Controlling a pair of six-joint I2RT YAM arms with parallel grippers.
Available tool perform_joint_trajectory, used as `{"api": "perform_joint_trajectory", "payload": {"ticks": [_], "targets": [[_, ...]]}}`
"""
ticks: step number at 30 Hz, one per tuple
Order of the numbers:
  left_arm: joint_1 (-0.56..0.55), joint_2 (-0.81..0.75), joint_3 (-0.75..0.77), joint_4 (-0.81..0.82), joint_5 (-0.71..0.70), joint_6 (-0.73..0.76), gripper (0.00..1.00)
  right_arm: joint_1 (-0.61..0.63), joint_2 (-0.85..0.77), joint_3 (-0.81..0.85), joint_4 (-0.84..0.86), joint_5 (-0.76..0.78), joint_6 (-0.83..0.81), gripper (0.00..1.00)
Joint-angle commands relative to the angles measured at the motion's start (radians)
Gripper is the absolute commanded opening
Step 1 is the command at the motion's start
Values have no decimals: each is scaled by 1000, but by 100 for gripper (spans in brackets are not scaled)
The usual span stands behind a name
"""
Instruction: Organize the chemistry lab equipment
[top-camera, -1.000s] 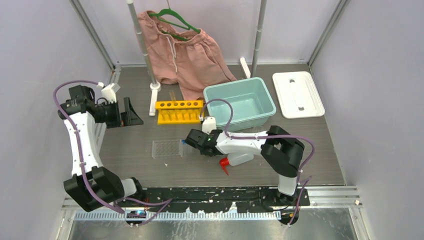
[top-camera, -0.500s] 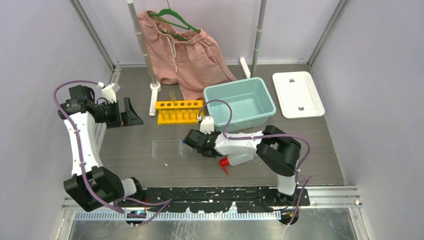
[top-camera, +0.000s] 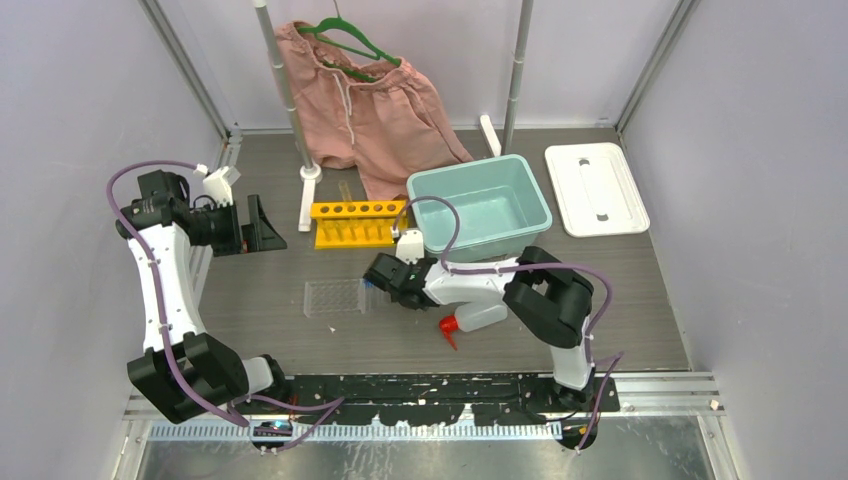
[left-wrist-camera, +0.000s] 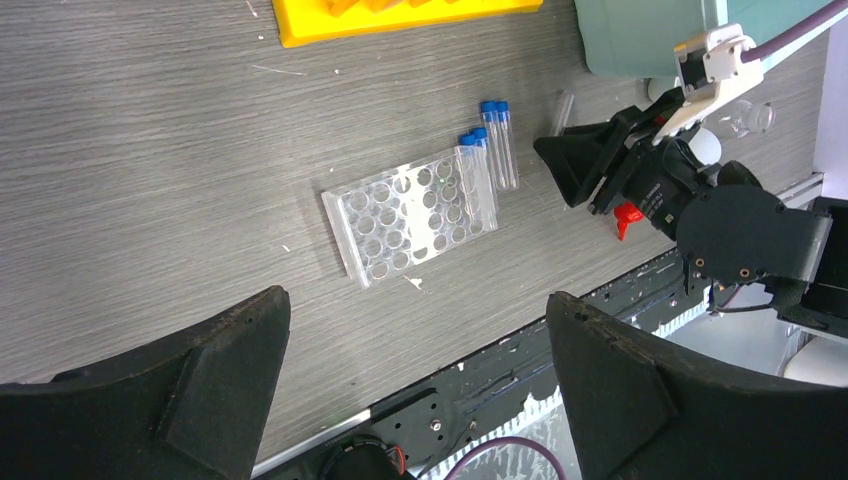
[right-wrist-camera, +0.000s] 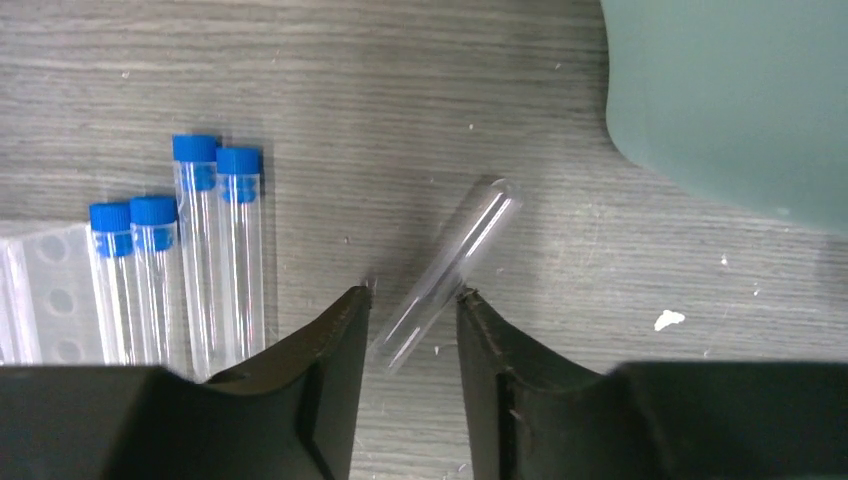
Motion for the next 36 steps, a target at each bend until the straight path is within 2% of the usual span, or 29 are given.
{"api": "perform_joint_trajectory", "payload": {"ticks": [1,11,17,27,32,36], "targets": [[8,-4,5,12,18,11,100,-26,16,47,-16,11,8,47],[8,-9,4,19,20,13,100,-60,68,147,-60,7,28,50],[8,-4,6,17,22,14,100,-59,82,155,-56,-10,24,36],[9,-7,30,-15,79,18,100,-64,43,227,-111,-14,-30,2],[7,0,46,-51,147,35,98,-70,-77,301,-118,-42,-72,1],[6,1,53,-72,212,58,98,-68,-131,389,-94,-140,-69,1]]}}
